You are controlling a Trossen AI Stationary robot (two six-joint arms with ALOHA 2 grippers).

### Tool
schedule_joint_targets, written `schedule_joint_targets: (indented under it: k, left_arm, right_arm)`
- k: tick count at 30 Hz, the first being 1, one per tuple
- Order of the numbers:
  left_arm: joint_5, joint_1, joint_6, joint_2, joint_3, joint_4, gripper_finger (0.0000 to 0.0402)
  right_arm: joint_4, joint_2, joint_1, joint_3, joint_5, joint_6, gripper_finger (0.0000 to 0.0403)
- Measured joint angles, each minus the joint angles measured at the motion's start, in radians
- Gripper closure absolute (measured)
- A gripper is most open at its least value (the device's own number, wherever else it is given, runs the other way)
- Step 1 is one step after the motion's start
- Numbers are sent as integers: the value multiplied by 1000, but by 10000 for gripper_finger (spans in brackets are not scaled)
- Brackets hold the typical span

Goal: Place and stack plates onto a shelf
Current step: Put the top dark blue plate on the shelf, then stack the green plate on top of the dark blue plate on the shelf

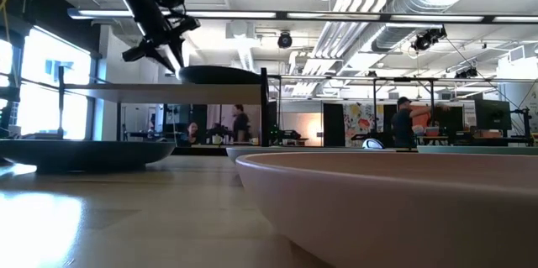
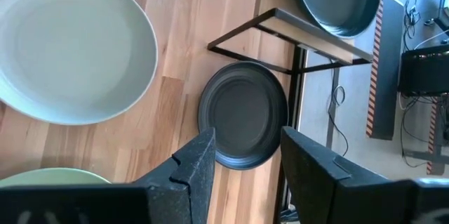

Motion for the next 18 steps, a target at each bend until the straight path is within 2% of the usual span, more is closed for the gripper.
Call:
schedule_joint_targets:
  k: [4, 15, 18]
  left_arm:
    - [63, -2, 0, -41, 0, 74, 330]
    - [52, -1, 1, -114, 0, 93, 330]
    - [88, -1, 1, -131, 0, 93, 330]
  right_arm:
    - [0, 0, -1, 0, -1, 21, 263]
    - [0, 0, -1, 0, -1, 25, 263]
    - [-2, 0, -1, 0, -1, 37, 263]
